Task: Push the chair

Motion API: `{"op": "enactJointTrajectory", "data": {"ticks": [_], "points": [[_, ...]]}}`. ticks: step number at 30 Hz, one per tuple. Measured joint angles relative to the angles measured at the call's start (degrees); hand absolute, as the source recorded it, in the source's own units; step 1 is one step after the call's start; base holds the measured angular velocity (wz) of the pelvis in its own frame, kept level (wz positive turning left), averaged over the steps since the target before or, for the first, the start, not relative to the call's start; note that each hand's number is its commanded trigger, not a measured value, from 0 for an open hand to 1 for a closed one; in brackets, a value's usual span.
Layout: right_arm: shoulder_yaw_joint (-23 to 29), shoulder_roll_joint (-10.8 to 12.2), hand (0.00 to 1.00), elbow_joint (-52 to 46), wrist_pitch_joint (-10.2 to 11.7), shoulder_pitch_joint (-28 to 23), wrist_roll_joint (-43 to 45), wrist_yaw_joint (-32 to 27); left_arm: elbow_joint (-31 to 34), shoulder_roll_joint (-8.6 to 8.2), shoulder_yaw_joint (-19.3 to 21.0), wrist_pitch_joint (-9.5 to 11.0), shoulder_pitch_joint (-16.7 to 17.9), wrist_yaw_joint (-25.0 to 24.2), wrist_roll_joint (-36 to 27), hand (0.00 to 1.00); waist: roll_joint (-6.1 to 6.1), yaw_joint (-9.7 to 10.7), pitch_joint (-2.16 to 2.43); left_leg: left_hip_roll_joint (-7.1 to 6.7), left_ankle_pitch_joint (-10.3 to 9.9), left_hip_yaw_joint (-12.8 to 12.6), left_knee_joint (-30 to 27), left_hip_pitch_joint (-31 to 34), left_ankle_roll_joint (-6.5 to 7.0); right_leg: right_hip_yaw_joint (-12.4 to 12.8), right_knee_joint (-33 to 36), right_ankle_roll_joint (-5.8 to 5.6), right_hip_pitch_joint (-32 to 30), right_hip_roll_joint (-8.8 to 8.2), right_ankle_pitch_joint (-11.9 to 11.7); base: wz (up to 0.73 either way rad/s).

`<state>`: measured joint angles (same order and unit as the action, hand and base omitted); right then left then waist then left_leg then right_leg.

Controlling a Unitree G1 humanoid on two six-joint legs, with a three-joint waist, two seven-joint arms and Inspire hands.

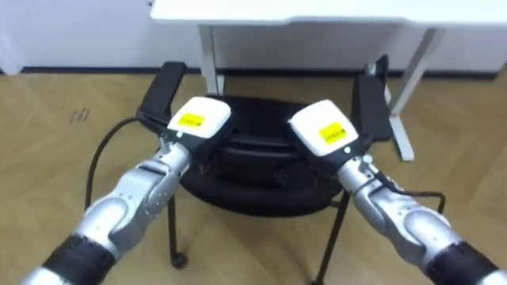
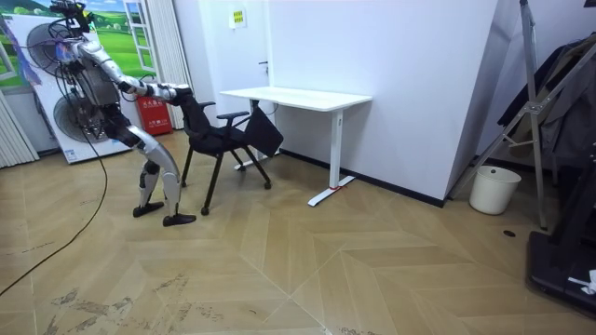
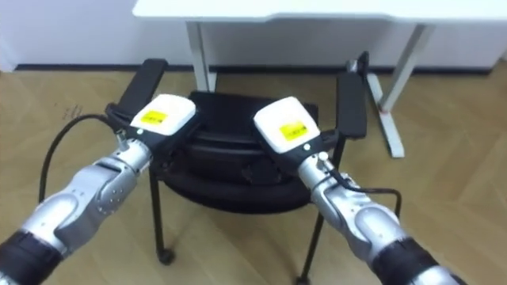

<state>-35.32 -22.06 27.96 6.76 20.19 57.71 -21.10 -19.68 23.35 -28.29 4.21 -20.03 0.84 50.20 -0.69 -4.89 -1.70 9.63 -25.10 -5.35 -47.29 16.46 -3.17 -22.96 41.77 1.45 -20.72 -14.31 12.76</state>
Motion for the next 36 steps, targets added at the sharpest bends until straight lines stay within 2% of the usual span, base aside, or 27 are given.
{"op": "enactJointTrajectory", "data": {"ticks": [1,2,6,10,13,15,17,19,21,25,28,29,31,32,33,34,35,36], "points": [[0.0,-0.2,1.0,0.2,0.4,1.0,-0.5,0.0,0.7,-0.03,0.0,-0.1,0.0,0.2,0.0,1.0,0.29,-0.1,-0.18,0.89,-0.2,-0.4,0.5,-0.1,-0.51,-0.6,-0.1,1.02,-0.1,0.46,0.5,-0.18],[0.0,-0.4,1.0,0.4,0.8,1.5,-0.6,0.0,0.8,-0.18,0.0,-0.2,0.0,0.4,0.0,1.0,0.31,0.0,-0.19,0.93,0.0,-0.7,1.1,-0.2,-0.72,-0.7,-0.2,1.24,-0.2,0.44,0.6,-0.05],[0.4,-1.0,1.0,0.4,1.1,2.4,0.7,0.3,1.1,-1.95,0.3,-2.5,0.3,1.0,0.9,1.0,0.41,1.3,-0.07,0.95,2.4,-2.7,6.2,-1.8,-2.07,-0.6,-1.7,0.97,-0.2,0.7,0.7,0.04],[0.5,-0.8,1.0,0.5,1.1,3.0,1.1,1.9,1.2,-2.25,0.6,-3.2,0.9,1.0,1.2,1.0,0.44,1.3,-0.09,1.42,3.7,-4.5,10.4,-4.7,-2.63,0.1,-3.5,1.03,0.8,1.92,1.0,-0.12],[0.7,-0.8,1.0,0.4,1.3,3.4,1.2,2.6,2.1,-2.18,0.7,-4.0,1.3,1.0,1.3,1.0,0.63,1.5,-0.01,2.78,4.2,-5.1,12.1,-6.2,-3.55,0.1,-4.7,1.27,1.8,3.52,1.6,-0.06],[0.8,-0.9,1.0,0.5,1.4,4.3,1.3,3.1,2.7,-2.15,1.1,-4.3,1.3,1.0,1.5,1.0,0.68,1.7,-0.02,3.77,4.4,-5.9,12.6,-7.1,-4.31,0.0,-4.7,2.02,1.8,4.36,2.0,-0.08],[1.0,-1.2,1.0,0.5,1.9,4.5,1.3,3.5,2.7,-2.29,1.1,-4.4,1.3,1.1,1.5,1.0,0.65,2.2,-0.02,3.96,4.7,-6.6,12.4,-7.6,-4.78,0.1,-4.2,2.37,2.1,4.35,2.7,0.02],[1.1,-1.2,1.0,0.6,2.1,4.5,1.3,3.5,2.6,-2.5,1.0,-4.5,1.3,1.1,1.5,1.0,0.89,2.8,-0.05,4.29,4.8,-6.8,11.7,-8.0,-4.75,0.1,-3.9,2.22,2.7,4.52,3.6,0.03],[1.1,-1.1,1.0,0.6,2.4,4.8,1.3,3.7,2.5,-2.72,1.0,-4.6,1.3,1.4,1.4,1.0,0.91,3.0,-0.06,4.44,5.0,-8.6,12.9,-9.2,-4.79,0.8,-4.2,2.07,3.1,4.72,4.0,-0.09],[3.4,-0.9,1.0,0.0,3.2,4.8,3.4,4.0,3.2,-3.2,1.7,-5.1,1.3,1.8,2.0,1.0,1.39,3.7,0.0,3.7,6.0,-9.5,16.2,-10.0,-4.91,1.9,-6.2,1.72,2.4,5.43,2.9,-0.15],[3.8,-1.5,1.0,-1.1,3.2,4.7,4.0,4.1,4.7,-3.26,1.5,-6.4,1.7,1.8,2.2,1.0,1.87,3.8,0.06,3.65,7.0,-10.6,16.7,-10.0,-4.26,2.7,-8.9,1.4,2.4,6.53,1.4,-0.24],[3.8,-1.5,1.0,-1.1,3.2,4.5,4.0,4.3,4.7,-3.31,1.1,-6.8,1.7,1.8,2.2,1.0,1.95,4.1,0.04,3.83,7.6,-10.6,15.3,-9.8,-3.62,2.8,-9.8,1.22,3.3,6.79,1.2,-0.08],[3.4,-0.5,1.0,0.0,3.3,4.2,4.1,4.0,3.9,-3.74,1.1,-7.2,2.1,1.9,2.3,1.0,1.99,5.0,-0.33,4.8,10.3,-10.2,6.4,-6.2,0.05,4.1,-11.4,1.02,5.7,7.07,0.9,0.0],[3.2,-0.7,1.0,0.6,3.4,3.5,4.1,3.6,2.7,-4.25,0.6,-7.1,2.2,1.9,2.3,1.0,1.57,4.9,-0.38,2.78,8.5,-9.2,5.0,-4.1,2.2,6.1,-12.1,0.59,7.0,6.26,0.9,-0.04],[3.4,-1.8,1.0,0.2,4.1,3.1,4.1,2.9,2.6,-4.91,0.3,-6.8,2.2,1.9,2.3,1.0,1.37,4.8,-0.57,-0.95,7.4,-9.2,9.7,-1.2,3.1,8.2,-12.3,0.36,6.7,6.06,1.3,-0.19],[3.8,-2.3,1.0,-0.1,4.3,2.7,4.1,2.5,2.7,-5.34,0.4,-6.7,2.2,1.9,2.3,1.0,1.47,4.7,-0.62,-2.55,7.8,-9.2,12.6,0.3,3.2,9.2,-12.1,0.1,6.4,6.03,1.3,-0.46],[4.6,-2.8,1.0,-0.5,4.5,1.7,4.1,1.7,2.9,-5.76,0.4,-6.2,2.2,1.9,2.3,1.0,1.94,3.8,-0.39,-4.97,10.7,-9.3,18.3,3.2,4.39,10.7,-11.7,-0.59,6.1,6.31,1.5,-0.83],[4.8,-3.1,1.0,-0.8,4.4,0.9,4.1,1.3,3.0,-5.66,0.3,-5.6,2.3,1.8,2.5,1.0,2.45,2.4,-0.01,-5.26,16.5,-9.3,19.4,4.3,5.04,11.8,-9.8,-1.43,5.7,6.5,2.5,-0.79]]}}
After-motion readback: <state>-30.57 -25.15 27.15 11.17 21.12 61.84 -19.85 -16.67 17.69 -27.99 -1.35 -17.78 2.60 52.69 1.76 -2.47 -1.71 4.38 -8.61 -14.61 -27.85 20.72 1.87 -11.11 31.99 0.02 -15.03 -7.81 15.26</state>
